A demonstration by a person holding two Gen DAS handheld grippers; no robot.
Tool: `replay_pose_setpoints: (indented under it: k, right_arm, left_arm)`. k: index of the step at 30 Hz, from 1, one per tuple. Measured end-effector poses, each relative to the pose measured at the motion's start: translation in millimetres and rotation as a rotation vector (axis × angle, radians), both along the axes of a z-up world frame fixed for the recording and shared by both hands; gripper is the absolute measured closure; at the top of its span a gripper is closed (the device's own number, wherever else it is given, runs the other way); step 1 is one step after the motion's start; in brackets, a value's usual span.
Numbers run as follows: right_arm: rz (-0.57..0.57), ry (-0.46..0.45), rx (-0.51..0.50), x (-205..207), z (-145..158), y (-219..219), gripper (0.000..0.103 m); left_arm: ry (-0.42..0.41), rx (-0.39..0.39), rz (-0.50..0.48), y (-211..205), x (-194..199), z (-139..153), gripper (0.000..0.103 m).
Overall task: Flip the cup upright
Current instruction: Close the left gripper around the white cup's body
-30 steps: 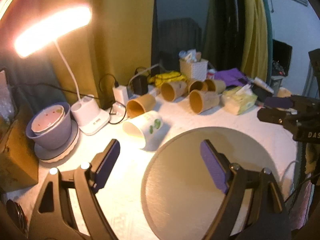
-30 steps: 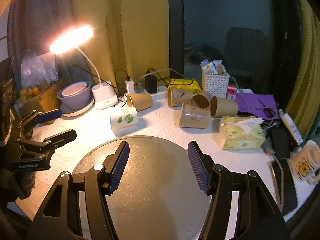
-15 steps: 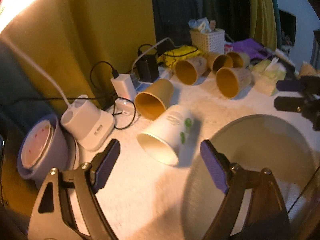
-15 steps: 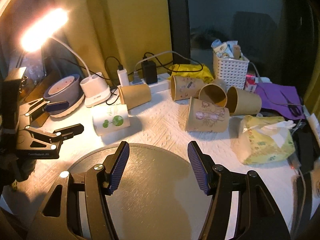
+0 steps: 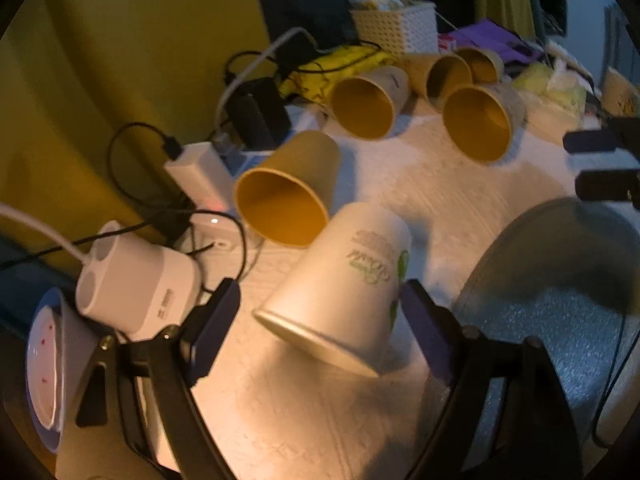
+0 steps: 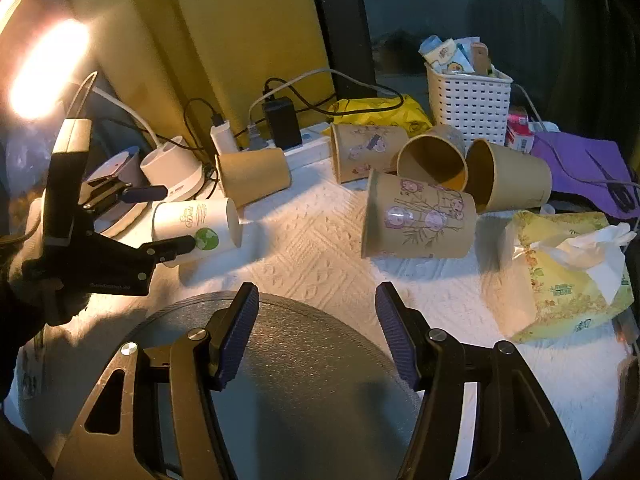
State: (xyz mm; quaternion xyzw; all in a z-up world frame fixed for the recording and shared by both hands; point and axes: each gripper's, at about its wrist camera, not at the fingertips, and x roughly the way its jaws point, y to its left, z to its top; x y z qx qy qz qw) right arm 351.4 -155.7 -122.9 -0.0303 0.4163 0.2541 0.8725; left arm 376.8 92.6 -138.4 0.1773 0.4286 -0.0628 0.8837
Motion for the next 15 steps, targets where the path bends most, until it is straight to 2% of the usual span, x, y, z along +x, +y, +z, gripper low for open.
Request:
replay_pose_setpoints:
  k: [3, 9, 10, 13, 15]
  right_arm:
    - [-0.001, 0.008, 0.004, 1.2, -2.0, -1.9, 0.039]
    - [-0.002, 0.008, 0.0, -2.2, -0.9, -6.6, 0.039]
    - [-0.006, 0.006, 0.0, -3.0, -0.2, -8.5, 0.039]
    - [-0.018, 0.003, -0.001, -6.4, 1.5, -13.0, 0.039]
    - [-0.022, -0.001, -0.001, -10.0, 3.7, -15.4, 0.039]
  left_arm:
    - [0.008, 0.028, -0.031, -6.3, 5.2, -6.2, 0.019]
    - [0.042, 0.012, -0.09, -11.7, 8.0, -13.6, 0.02]
    - [0.045, 0.007, -0.102, -12.6, 6.3, -13.2, 0.028]
    - [0.058, -0.034, -0.112, -11.1, 1.9, -9.7, 0.04]
    - [0.059, -0.058, -0.116, -11.1, -4.0, -7.1, 0.04]
